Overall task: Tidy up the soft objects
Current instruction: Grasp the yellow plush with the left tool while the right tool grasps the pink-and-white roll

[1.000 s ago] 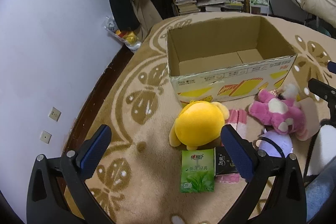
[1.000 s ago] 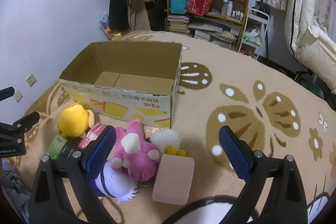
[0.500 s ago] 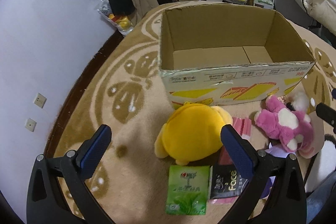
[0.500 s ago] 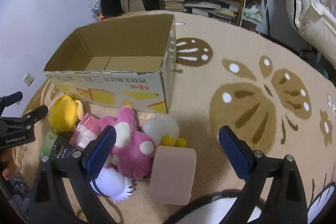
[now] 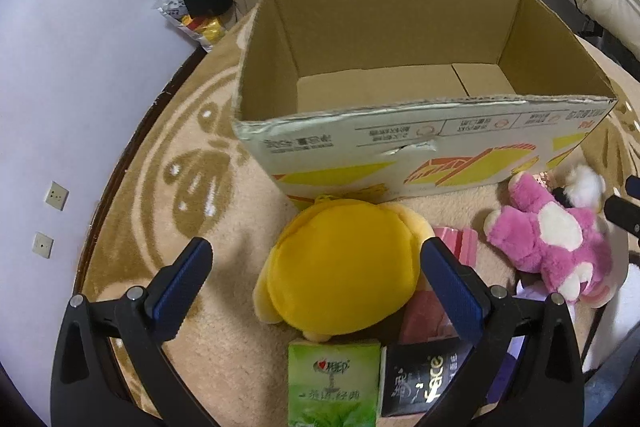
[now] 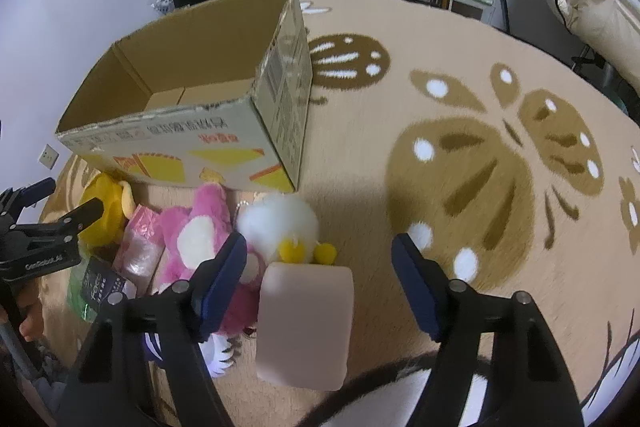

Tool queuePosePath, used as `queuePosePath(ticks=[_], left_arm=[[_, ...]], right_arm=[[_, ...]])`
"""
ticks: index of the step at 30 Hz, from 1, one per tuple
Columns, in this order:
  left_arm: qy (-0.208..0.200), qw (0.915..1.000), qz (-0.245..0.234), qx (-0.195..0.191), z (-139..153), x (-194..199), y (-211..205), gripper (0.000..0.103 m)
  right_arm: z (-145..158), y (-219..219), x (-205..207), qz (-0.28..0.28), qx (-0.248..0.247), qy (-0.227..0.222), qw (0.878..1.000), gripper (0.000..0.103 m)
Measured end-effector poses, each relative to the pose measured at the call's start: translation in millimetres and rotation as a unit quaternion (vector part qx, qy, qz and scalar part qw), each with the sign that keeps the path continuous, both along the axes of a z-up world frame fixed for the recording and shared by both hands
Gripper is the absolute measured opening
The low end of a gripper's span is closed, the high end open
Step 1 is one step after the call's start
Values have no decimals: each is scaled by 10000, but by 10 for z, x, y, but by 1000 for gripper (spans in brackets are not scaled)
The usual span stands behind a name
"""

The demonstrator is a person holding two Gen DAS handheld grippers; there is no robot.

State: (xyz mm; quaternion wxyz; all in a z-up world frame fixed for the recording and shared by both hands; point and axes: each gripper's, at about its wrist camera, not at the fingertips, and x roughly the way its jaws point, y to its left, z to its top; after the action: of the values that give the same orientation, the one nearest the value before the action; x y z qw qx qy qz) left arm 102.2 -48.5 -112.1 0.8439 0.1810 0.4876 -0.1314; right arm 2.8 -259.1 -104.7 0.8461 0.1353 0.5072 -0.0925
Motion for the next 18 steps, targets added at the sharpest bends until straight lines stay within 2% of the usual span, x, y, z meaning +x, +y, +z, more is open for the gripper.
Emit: queuePosePath(ticks=[6,12,18], left_arm=[[248,9997,9,-64,-157,62,-61,103],[188,9996,193,-66,-212,136,-63,103],[547,9982,229,-79,-394,229,-48,103]], right_arm=[[-59,-3,-36,21,72,172,9998,78],[-123,-86,-97,-132,203,293,9993,78],[-158,-57,-100,-57,193,399,9990,77]])
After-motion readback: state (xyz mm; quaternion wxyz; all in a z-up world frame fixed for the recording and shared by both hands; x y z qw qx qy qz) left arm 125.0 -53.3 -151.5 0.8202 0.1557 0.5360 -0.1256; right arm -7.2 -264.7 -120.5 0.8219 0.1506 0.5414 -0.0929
